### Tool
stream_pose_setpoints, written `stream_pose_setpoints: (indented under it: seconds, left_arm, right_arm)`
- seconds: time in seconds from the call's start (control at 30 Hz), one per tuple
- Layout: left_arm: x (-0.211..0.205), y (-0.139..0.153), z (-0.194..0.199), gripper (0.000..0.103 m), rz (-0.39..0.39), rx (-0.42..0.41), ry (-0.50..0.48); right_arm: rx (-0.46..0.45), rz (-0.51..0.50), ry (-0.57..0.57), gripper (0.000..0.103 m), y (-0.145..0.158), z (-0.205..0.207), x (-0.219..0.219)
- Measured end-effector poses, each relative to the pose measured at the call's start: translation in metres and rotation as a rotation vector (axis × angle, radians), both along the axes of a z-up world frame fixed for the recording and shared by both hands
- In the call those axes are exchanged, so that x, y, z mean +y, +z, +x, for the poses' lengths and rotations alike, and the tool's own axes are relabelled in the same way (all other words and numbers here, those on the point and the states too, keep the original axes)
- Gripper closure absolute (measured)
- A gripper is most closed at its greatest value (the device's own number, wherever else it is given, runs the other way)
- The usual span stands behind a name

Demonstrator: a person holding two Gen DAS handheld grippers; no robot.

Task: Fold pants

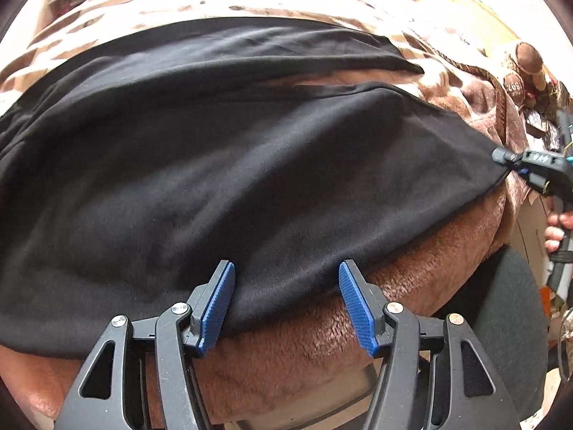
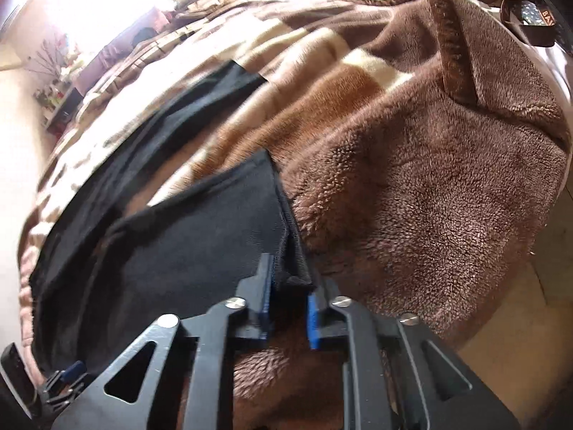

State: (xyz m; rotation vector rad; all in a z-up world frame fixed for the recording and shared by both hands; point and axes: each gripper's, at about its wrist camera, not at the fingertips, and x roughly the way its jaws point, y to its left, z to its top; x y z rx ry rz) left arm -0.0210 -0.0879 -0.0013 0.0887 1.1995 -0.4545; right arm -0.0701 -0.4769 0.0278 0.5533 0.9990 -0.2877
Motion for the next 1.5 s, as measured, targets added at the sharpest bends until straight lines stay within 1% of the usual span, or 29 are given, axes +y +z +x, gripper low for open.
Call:
stream_pose_setpoints:
  seconds: [0.1,0.2,0.27,0.37,0.4,0.43,0.5,0.57,0.67,0.7,0.8,0.83,0.87,0.93,1.0,1.07,1.1,1.17,1.23,1.27,1.3,1.37,1.4,1.43,1.47,1.5]
  left_arm:
    - [0.001,0.004,-0.002,0.038,-0.006,0.015,-0.014]
    - [0.003,0.009,-0.008,0.038,-0.036,0.022,-0.016]
    - [0.002,0.009,-0.013,0.038,-0.027,0.015,-0.022]
    - [0.003,0.007,-0.014,0.038,-0.022,0.020,-0.031]
    - [0.005,0.010,-0.013,0.038,-0.036,0.022,-0.032]
    - [0.008,0.012,-0.011,0.038,-0.052,0.021,-0.029]
    - [0.015,0.020,-0.007,0.038,-0.073,0.004,-0.021]
    - [0.023,0.032,-0.001,0.038,-0.081,-0.030,-0.019]
    - [0.042,0.054,0.018,0.038,-0.095,-0.085,0.001]
    - [0.050,0.062,0.027,0.038,-0.091,-0.108,0.015]
    - [0.074,0.083,0.060,0.038,-0.092,-0.175,0.059]
    - [0.083,0.088,0.074,0.038,-0.083,-0.198,0.078]
    - [0.089,0.091,0.087,0.038,-0.066,-0.214,0.095]
    - [0.101,0.097,0.115,0.038,-0.035,-0.253,0.104]
    - [0.107,0.100,0.140,0.038,0.031,-0.281,0.085]
    - [0.111,0.102,0.163,0.038,0.072,-0.297,0.044]
    - [0.115,0.102,0.178,0.038,0.103,-0.303,0.030]
    - [0.122,0.101,0.200,0.038,0.124,-0.301,0.016]
    - [0.123,0.096,0.226,0.038,0.204,-0.319,0.007]
    - [0.123,0.092,0.238,0.038,0.233,-0.325,-0.016]
    - [0.123,0.087,0.250,0.038,0.233,-0.311,-0.039]
    - [0.128,0.075,0.277,0.038,0.197,-0.249,-0.050]
    - [0.131,0.068,0.292,0.038,0.198,-0.238,-0.043]
    - [0.130,0.064,0.299,0.038,0.227,-0.245,-0.040]
    - [0.131,0.060,0.309,0.038,0.238,-0.255,-0.058]
    - [0.131,0.056,0.316,0.038,0.222,-0.254,-0.073]
  right_arm:
    - [-0.086,0.028,-0.017,0.095,0.022,-0.015,-0.001]
    - [-0.184,0.105,-0.039,0.095,0.047,-0.033,-0.010]
    - [-0.170,0.100,-0.045,0.095,0.047,-0.037,-0.013]
    - [-0.012,0.065,-0.043,0.095,0.014,-0.030,-0.010]
    - [0.049,0.049,-0.035,0.095,0.001,-0.025,-0.008]
    - [0.069,0.046,-0.033,0.095,-0.003,-0.024,-0.007]
    - [0.052,0.030,-0.033,0.094,0.002,-0.022,-0.006]
    - [0.049,0.000,-0.023,0.087,0.013,-0.018,-0.005]
    - [0.027,-0.092,-0.042,0.086,0.035,-0.013,0.000]
    - [0.007,-0.117,-0.044,0.086,0.043,-0.006,-0.001]
    - [-0.074,-0.132,-0.035,0.086,0.065,0.009,0.002]
    - [-0.120,-0.126,-0.004,0.084,0.073,0.023,0.005]
    - [-0.157,-0.125,0.031,0.079,0.079,0.034,0.011]
    - [-0.241,-0.142,0.114,0.073,0.090,0.066,0.031]
    - [-0.329,-0.161,0.194,0.065,0.097,0.101,0.056]
    - [-0.383,-0.167,0.262,0.064,0.096,0.130,0.079]
    - [-0.379,-0.162,0.320,0.064,0.092,0.150,0.092]
    - [-0.323,-0.136,0.489,0.064,0.079,0.194,0.126]
    - [-0.296,-0.137,0.598,0.064,0.069,0.223,0.152]
    - [-0.273,-0.160,0.657,0.064,0.064,0.236,0.167]
    - [-0.243,-0.195,0.729,0.064,0.057,0.251,0.184]
    - [-0.180,-0.241,0.846,0.064,0.042,0.281,0.213]
    - [-0.169,-0.257,0.874,0.064,0.035,0.290,0.222]
    - [-0.168,-0.256,0.895,0.064,0.030,0.300,0.227]
    - [-0.169,-0.244,0.929,0.064,0.022,0.314,0.236]
    - [-0.170,-0.238,0.945,0.064,0.018,0.323,0.241]
